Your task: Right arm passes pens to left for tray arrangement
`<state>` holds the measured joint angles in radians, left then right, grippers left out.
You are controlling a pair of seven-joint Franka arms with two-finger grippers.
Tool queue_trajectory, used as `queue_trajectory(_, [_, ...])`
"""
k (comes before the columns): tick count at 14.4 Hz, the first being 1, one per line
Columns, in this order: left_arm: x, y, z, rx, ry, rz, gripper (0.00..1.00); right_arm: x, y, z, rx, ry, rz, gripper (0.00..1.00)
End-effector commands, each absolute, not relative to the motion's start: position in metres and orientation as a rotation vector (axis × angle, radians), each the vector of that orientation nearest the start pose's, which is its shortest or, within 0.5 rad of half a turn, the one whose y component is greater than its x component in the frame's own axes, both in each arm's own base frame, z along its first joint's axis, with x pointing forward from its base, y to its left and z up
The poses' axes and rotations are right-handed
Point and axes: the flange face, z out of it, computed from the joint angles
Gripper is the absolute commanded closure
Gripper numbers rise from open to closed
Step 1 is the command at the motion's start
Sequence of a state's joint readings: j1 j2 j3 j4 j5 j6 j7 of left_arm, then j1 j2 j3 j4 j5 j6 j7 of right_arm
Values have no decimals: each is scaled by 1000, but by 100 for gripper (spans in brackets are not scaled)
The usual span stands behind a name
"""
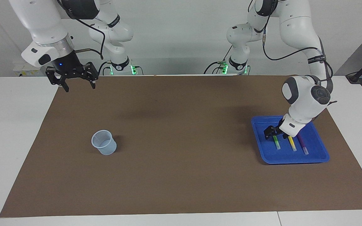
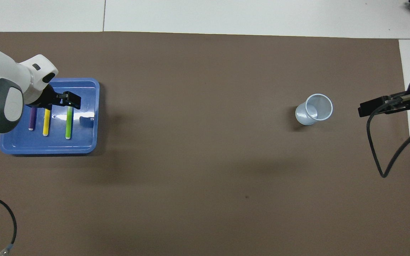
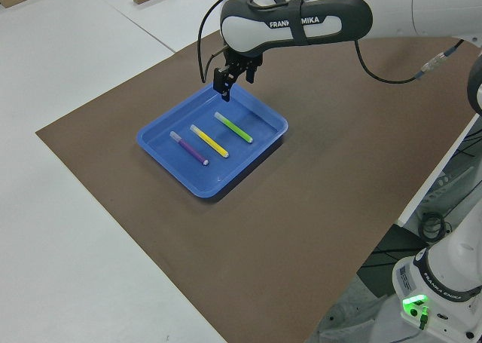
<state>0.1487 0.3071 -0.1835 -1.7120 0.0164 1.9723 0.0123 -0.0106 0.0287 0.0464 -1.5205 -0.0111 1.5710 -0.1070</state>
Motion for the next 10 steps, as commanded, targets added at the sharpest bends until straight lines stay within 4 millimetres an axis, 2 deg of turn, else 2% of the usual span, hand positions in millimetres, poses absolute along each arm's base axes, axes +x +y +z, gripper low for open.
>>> queue_trajectory(1, [638, -10, 462, -3153, 98, 75, 0, 556, 17, 633, -3144, -258, -33, 0])
queue_trajectory(2, [635, -10, 483, -3148, 97, 59, 0, 556, 17, 633, -3144, -258, -33, 0])
queue_trajectory(4, [625, -10, 511, -3143, 95, 67, 0, 556, 17, 634, -3144, -258, -35, 0])
queue_trajectory(7, [609, -11, 547, -3132, 94, 30, 0, 556, 17, 634, -3144, -258, -35, 0])
queue_trajectory(10, [584, -14, 593, -3121, 89, -26, 0, 556, 19, 634, -3143, -263, -31, 0])
